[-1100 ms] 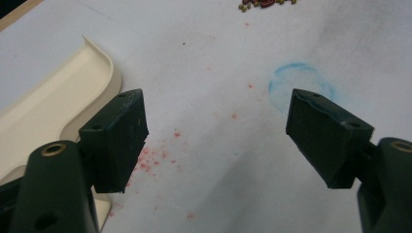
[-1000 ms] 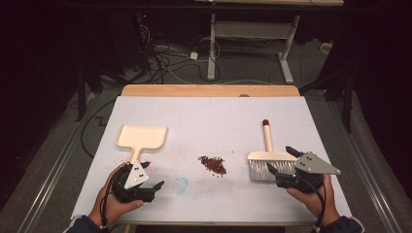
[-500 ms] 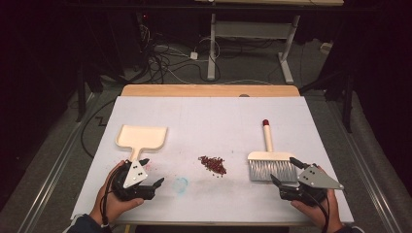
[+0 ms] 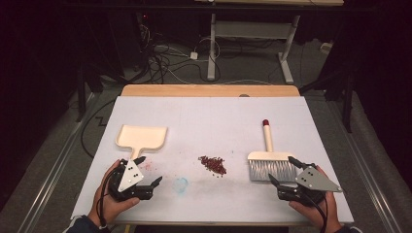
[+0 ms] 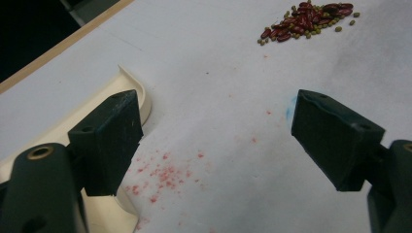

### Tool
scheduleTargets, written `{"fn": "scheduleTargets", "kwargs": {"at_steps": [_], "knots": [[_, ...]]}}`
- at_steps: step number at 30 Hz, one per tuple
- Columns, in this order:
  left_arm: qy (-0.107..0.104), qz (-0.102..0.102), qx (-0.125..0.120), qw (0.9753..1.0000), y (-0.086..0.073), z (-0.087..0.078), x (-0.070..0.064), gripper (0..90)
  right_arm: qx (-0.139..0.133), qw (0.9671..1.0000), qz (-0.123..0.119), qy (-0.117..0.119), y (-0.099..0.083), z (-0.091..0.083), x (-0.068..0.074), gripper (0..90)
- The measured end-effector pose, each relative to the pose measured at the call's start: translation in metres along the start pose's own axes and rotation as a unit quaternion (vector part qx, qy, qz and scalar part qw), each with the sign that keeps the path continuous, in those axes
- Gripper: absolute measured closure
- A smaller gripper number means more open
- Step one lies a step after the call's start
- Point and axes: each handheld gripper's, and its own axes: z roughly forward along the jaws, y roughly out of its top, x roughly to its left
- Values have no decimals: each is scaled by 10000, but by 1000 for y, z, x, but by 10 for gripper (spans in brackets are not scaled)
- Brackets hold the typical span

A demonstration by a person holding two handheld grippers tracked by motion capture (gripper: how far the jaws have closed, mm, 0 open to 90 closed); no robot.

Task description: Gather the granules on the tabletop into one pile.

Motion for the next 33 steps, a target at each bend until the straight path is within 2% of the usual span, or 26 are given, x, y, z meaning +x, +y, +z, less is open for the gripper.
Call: {"fn": "scheduleTargets", "kwargs": {"at_steps": [33], "knots": [[93,52,144,9998,1,6,-1,179,8,9999,-164,-46,1,0,2,197]]}}
